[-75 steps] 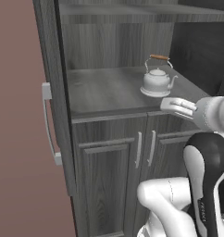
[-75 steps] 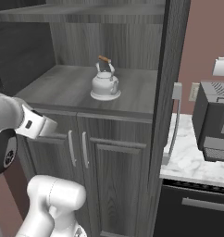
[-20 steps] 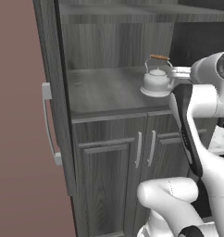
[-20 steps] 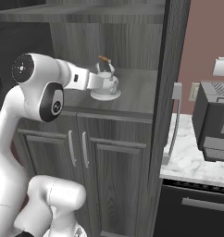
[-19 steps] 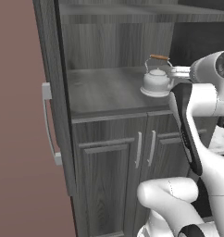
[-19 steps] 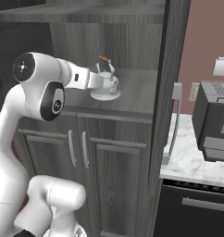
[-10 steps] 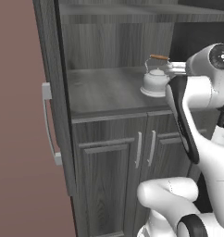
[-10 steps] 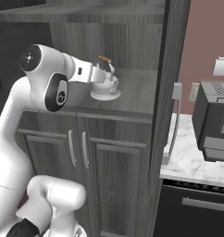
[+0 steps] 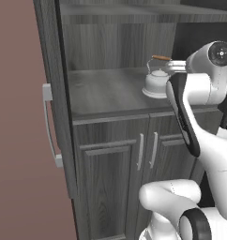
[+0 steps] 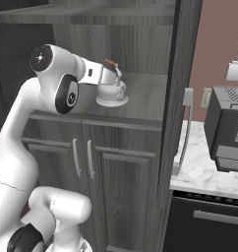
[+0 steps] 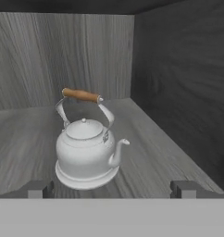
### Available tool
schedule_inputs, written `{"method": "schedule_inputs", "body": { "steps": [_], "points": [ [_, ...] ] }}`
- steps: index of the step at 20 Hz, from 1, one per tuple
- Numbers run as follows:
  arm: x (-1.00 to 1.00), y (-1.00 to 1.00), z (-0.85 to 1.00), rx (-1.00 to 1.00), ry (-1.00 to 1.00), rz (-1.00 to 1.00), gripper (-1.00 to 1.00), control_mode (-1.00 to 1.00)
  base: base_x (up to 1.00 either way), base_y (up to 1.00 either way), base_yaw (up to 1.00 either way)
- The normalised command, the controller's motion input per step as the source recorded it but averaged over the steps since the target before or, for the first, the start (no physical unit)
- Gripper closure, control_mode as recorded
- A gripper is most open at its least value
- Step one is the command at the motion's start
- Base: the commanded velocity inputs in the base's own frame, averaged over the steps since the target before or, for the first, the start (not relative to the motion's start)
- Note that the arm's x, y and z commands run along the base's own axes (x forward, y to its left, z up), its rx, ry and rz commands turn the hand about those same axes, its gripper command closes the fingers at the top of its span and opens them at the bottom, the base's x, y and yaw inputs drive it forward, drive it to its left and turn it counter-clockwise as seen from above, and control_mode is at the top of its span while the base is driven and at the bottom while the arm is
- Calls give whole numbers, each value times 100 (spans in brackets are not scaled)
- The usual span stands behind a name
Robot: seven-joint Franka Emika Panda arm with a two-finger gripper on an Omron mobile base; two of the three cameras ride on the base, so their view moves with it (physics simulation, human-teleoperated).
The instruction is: Open the cabinet, pick the kettle from the cabinet, and place it in the sink.
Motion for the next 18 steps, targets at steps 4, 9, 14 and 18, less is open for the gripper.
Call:
{"method": "schedule_inputs", "body": {
  "steps": [4,9,14,18],
  "points": [
    [24,-11,-7,0,0,2,-100,-100,0,0,0],
    [19,-3,-12,5,0,3,-100,-100,0,0,0],
    [18,0,-15,7,0,3,-100,-100,0,0,0],
    [23,-3,-9,3,0,2,-100,-100,0,0,0]
  ]
}}
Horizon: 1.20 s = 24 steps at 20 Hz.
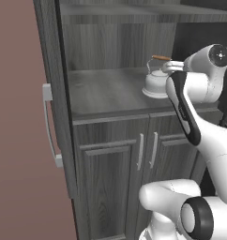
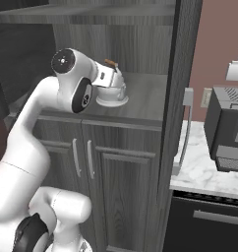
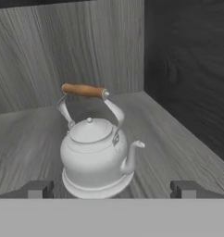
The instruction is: Open the cabinet, pick the kettle from the cabinet, and place it in the sink.
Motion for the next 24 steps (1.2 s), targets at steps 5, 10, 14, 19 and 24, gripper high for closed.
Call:
{"method": "schedule_inputs", "body": {
  "steps": [5,10,14,19,24],
  "points": [
    [20,-6,-4,0,0,0,-100,-100,0,0,0],
    [19,-9,0,0,0,0,-100,-100,0,0,0],
    [22,-7,0,0,0,0,-100,-100,0,0,0],
    [24,-5,0,0,0,0,-100,-100,0,0,0],
    [28,-2,-5,0,3,0,-100,-100,0,0,0]
  ]
}}
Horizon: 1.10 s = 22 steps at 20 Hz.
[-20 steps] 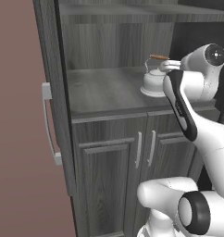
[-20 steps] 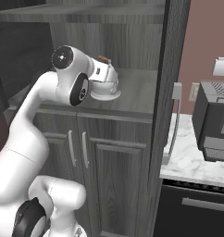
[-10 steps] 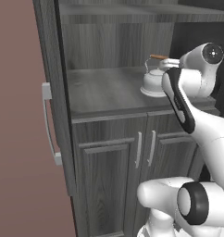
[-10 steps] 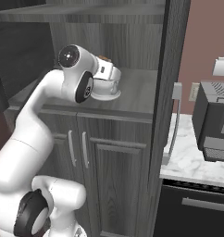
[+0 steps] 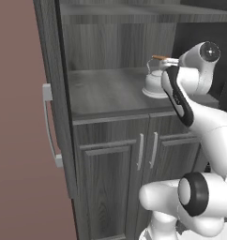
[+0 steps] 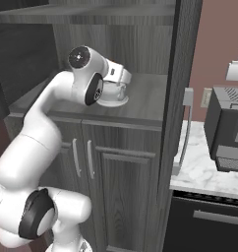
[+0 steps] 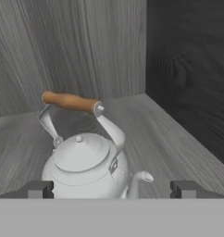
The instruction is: Open the cabinet, pick the kettle from the cabinet, and place it in the sink.
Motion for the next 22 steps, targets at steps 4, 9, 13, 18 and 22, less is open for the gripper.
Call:
{"method": "schedule_inputs", "body": {
  "steps": [4,9,13,18,22],
  "points": [
    [29,-3,-9,0,4,0,-100,-100,0,0,0],
    [32,-4,-11,0,3,0,-100,-100,0,0,0],
    [29,-9,-9,0,1,0,-100,-100,0,0,0],
    [17,-8,-14,0,-1,0,-100,-100,0,0,0],
    [16,-8,-17,0,-2,0,-100,-100,0,0,0]
  ]
}}
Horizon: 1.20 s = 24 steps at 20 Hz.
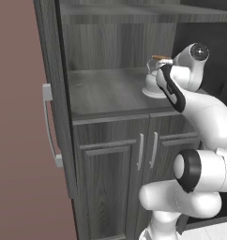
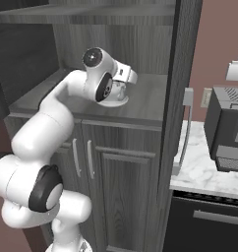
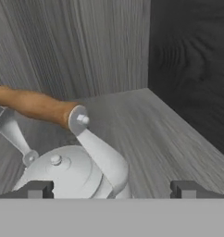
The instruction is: Open the cabinet, pick the kettle from the cabinet, and place it in the sink.
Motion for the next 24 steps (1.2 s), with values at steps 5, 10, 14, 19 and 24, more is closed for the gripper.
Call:
{"method": "schedule_inputs", "body": {
  "steps": [5,10,14,19,24],
  "points": [
    [21,-6,-12,0,-1,0,-100,-100,0,0,0],
    [20,-5,-3,0,-1,0,-100,-100,0,0,0],
    [18,-4,0,2,-4,0,-100,-100,0,0,0],
    [13,-4,0,1,-2,0,-100,-100,0,0,0],
    [7,-2,0,2,-3,0,-100,-100,0,0,0]
  ]
}}
